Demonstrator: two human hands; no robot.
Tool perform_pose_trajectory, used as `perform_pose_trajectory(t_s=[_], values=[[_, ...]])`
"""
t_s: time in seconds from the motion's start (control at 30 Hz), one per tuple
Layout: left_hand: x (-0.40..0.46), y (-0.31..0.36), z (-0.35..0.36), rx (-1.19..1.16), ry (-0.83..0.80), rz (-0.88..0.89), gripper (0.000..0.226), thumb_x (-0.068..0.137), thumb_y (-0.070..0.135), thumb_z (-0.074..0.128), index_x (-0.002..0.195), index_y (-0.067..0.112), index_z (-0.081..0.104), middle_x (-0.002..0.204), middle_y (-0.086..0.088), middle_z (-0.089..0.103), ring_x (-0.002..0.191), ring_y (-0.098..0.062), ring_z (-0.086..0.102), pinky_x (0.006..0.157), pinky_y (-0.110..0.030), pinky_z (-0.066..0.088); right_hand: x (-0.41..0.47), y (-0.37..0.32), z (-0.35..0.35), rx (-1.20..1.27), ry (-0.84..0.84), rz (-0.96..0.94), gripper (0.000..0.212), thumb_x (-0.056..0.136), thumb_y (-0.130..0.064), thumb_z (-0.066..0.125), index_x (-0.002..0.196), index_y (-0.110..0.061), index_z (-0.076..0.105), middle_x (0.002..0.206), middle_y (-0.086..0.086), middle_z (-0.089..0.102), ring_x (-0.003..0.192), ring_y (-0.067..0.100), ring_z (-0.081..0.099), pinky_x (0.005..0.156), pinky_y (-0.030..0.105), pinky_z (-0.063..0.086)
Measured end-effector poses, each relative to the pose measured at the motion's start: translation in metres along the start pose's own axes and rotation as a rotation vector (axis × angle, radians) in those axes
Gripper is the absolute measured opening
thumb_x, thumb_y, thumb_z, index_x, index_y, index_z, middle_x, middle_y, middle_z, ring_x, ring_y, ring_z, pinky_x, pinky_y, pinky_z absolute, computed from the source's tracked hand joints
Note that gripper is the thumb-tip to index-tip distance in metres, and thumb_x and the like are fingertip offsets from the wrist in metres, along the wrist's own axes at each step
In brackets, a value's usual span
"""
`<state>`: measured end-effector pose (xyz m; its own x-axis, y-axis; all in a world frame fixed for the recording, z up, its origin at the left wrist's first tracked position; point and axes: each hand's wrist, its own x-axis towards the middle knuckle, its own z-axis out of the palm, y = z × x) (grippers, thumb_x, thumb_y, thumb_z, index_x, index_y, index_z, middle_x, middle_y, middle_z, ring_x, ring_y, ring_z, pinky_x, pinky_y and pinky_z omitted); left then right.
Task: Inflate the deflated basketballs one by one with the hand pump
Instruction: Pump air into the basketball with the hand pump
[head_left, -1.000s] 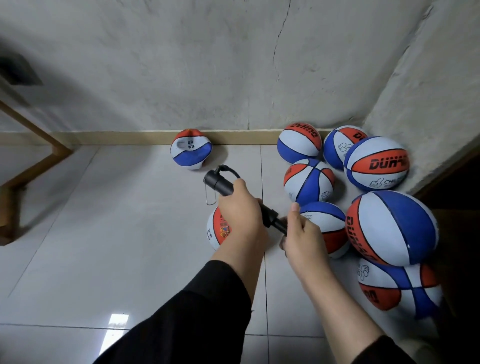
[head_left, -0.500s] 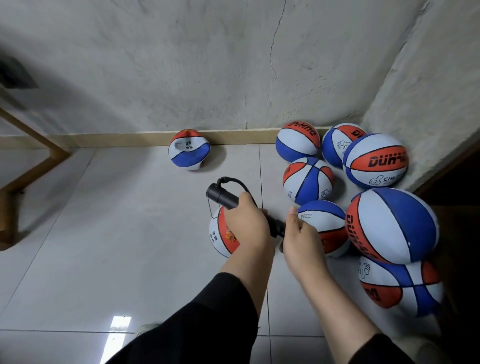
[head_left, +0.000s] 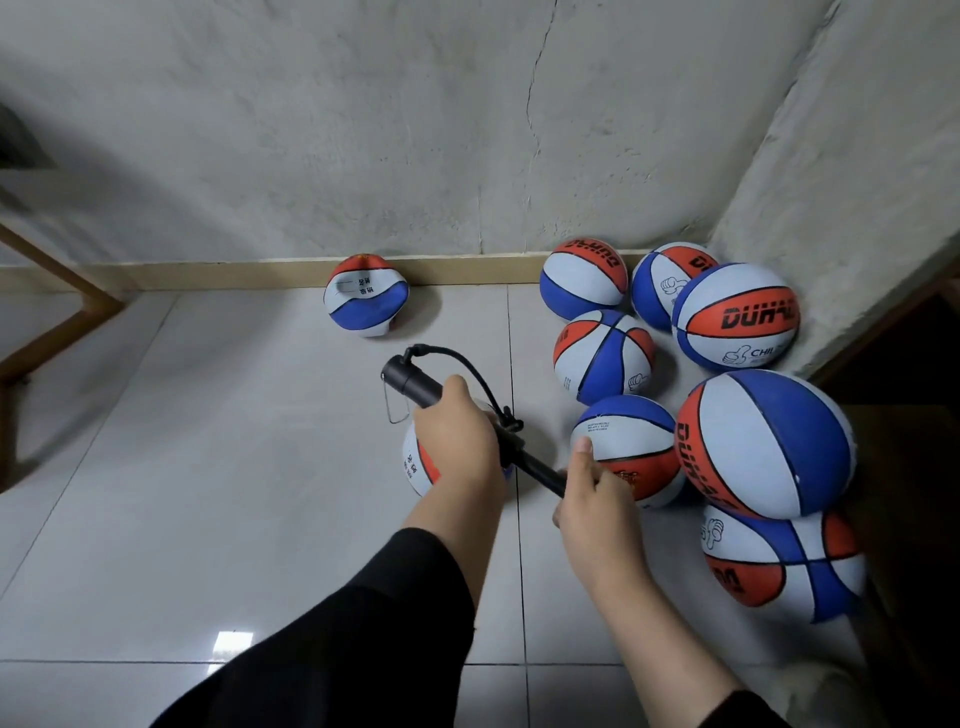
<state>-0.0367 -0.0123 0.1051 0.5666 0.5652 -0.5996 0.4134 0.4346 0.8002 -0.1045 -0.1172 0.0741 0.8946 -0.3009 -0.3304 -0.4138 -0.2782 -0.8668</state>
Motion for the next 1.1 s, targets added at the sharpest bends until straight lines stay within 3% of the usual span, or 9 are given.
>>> perform_pose_trajectory(t_s=[0.1, 0.2, 0.37, 0.47, 0.63, 0.7, 0.8, 0.9, 1.1], values=[[-0.015, -0.014, 0.003, 0.047, -0.002, 0.007, 0.015, 0.076, 0.034, 0.054, 0.073, 0.019, 0.052, 0.057, -0.006, 0.063, 0.043, -0.020, 0.056, 0.054, -0.042, 0.058, 0.001, -0.006, 0.005, -0.001, 0.013, -0.030, 0.062, 0.108, -0.051, 0.031, 0.068, -0.010, 0.056, 0.064, 0.008, 0.061, 0.066, 0.027, 0.057, 0.059, 0.034, 0.041], [-0.015, -0.019, 0.005, 0.066, 0.000, 0.016, 0.015, 0.078, 0.033, 0.055, 0.074, 0.018, 0.053, 0.060, -0.006, 0.064, 0.048, -0.021, 0.056, 0.060, -0.041, 0.059, 0.002, -0.008, 0.013, 0.007, -0.003, -0.044, 0.058, 0.107, -0.051, 0.031, 0.068, -0.016, 0.057, 0.064, 0.004, 0.061, 0.067, 0.026, 0.057, 0.060, 0.035, 0.042], [-0.011, -0.017, 0.008, 0.079, -0.076, -0.042, 0.016, 0.094, 0.027, 0.054, 0.096, 0.012, 0.057, 0.071, -0.008, 0.063, 0.055, -0.019, 0.053, 0.048, -0.024, 0.045, 0.002, 0.000, 0.015, 0.039, 0.032, -0.004, 0.058, 0.106, -0.055, 0.033, 0.068, -0.019, 0.058, 0.061, 0.002, 0.063, 0.068, 0.027, 0.061, 0.062, 0.035, 0.044], [0.000, -0.012, 0.007, 0.034, -0.078, -0.061, 0.013, 0.094, 0.025, 0.055, 0.094, 0.012, 0.053, 0.070, -0.010, 0.056, 0.053, -0.021, 0.049, 0.037, -0.018, 0.040, 0.002, 0.008, 0.004, 0.027, 0.013, 0.015, 0.059, 0.105, -0.055, 0.035, 0.066, -0.013, 0.051, 0.049, -0.004, 0.053, 0.056, 0.022, 0.052, 0.060, 0.034, 0.041], [0.034, 0.002, 0.001, -0.017, 0.008, -0.055, 0.018, 0.093, 0.029, 0.058, 0.088, 0.012, 0.053, 0.075, -0.012, 0.061, 0.067, -0.030, 0.056, 0.064, -0.038, 0.050, 0.006, 0.032, -0.002, 0.028, 0.049, 0.061, 0.057, 0.104, -0.055, 0.040, 0.063, -0.016, 0.048, 0.043, -0.007, 0.047, 0.056, 0.027, 0.050, 0.062, 0.038, 0.045], [0.035, 0.002, -0.001, -0.028, 0.018, -0.052, 0.018, 0.094, 0.028, 0.056, 0.091, 0.011, 0.054, 0.069, -0.010, 0.060, 0.068, -0.030, 0.056, 0.065, -0.039, 0.051, 0.006, 0.033, -0.003, 0.003, 0.043, 0.055, 0.055, 0.105, -0.054, 0.038, 0.063, -0.019, 0.045, 0.050, -0.007, 0.050, 0.061, 0.029, 0.050, 0.065, 0.039, 0.046], [0.027, -0.008, -0.002, -0.033, 0.028, -0.090, 0.027, 0.091, 0.032, 0.056, 0.104, 0.009, 0.059, 0.063, -0.006, 0.060, 0.067, -0.029, 0.058, 0.064, -0.036, 0.051, 0.006, 0.020, -0.005, -0.026, 0.013, 0.040, 0.059, 0.107, -0.051, 0.033, 0.079, -0.009, 0.062, 0.069, 0.005, 0.063, 0.076, 0.033, 0.060, 0.074, 0.039, 0.052], [0.012, -0.019, 0.000, -0.046, 0.028, -0.137, 0.022, 0.090, 0.035, 0.055, 0.093, 0.013, 0.057, 0.059, -0.002, 0.059, 0.062, -0.027, 0.058, 0.061, -0.032, 0.051, 0.008, -0.001, -0.002, -0.068, 0.013, -0.007, 0.064, 0.108, -0.050, 0.028, 0.091, -0.004, 0.069, 0.078, 0.007, 0.067, 0.080, 0.030, 0.060, 0.071, 0.036, 0.045], [-0.011, -0.010, 0.006, -0.043, 0.014, -0.094, 0.025, 0.090, 0.032, 0.056, 0.086, 0.008, 0.062, 0.062, -0.005, 0.065, 0.052, -0.023, 0.057, 0.054, -0.027, 0.049, 0.010, -0.027, 0.013, -0.059, -0.023, -0.031, 0.061, 0.108, -0.050, 0.026, 0.069, -0.012, 0.054, 0.070, 0.004, 0.061, 0.070, 0.024, 0.056, 0.061, 0.033, 0.038]])
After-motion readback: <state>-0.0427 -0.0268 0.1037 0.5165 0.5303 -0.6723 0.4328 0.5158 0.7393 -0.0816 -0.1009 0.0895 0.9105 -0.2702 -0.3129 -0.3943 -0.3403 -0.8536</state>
